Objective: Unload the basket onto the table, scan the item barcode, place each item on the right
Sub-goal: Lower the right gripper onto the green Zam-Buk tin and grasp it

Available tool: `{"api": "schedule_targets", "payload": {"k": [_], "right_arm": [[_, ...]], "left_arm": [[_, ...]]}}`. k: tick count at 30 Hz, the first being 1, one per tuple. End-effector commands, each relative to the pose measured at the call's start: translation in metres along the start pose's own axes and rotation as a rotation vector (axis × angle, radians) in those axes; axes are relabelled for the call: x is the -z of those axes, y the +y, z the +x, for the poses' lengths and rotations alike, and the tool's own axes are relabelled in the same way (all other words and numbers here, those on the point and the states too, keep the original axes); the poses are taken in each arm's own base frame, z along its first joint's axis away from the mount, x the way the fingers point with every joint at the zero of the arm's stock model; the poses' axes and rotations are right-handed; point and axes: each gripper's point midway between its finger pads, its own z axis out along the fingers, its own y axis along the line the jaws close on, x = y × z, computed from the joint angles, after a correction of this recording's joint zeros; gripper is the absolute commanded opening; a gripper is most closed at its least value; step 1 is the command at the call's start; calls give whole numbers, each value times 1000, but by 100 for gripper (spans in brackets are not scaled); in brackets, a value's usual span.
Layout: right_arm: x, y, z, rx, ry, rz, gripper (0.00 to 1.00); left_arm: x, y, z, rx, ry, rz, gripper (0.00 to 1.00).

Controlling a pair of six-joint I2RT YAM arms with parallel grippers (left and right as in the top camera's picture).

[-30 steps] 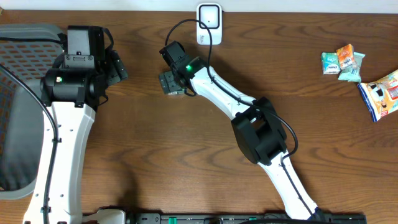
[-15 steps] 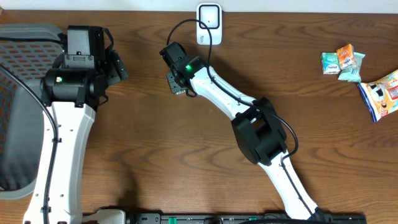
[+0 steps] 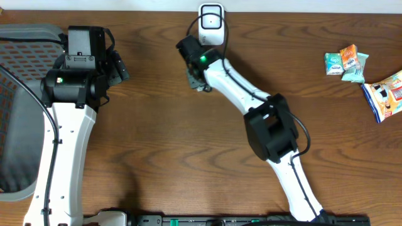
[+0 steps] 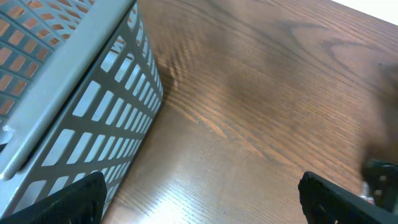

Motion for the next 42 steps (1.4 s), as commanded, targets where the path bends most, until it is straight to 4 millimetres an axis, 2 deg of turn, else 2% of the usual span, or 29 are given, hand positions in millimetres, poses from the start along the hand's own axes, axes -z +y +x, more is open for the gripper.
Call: {"api": "schedule_targets", "payload": {"k": [1,5,10,12,17,24,27,31,38,42], "right_arm": [[20,-27,-16,-60,-30,17,51],[17,-41,-8,-58,21,24,62],[17,-52,3,35,75,41,76],[17,-55,8,100,96,44,77],[17,-56,7,161,96,42,75],[16,-50,-11,214,20,21,62],[15,-49,-16,203,5,3,63],[13,-59,-16,114,15,11,70],[10,-60,-10,52,60,-108,70],[7,-59,-3,36,92,-162,59]], "left_arm": [[-1,3,-1,-11,-2,-16,98],[-1,3,-1,-11,-2,-16,98],[-1,3,-1,-11,-2,-16,98],[-1,3,-1,-11,-2,-15,98],[-1,3,-1,-11,-1,-16,98],[-1,3,-1,-11,-1,-16,98],[-1,3,-1,-11,-2,-16,98],[-1,3,-1,-11,-2,-16,98],[-1,3,-1,-11,-2,-16,98],[-1,3,-1,-11,-1,-16,98]]}}
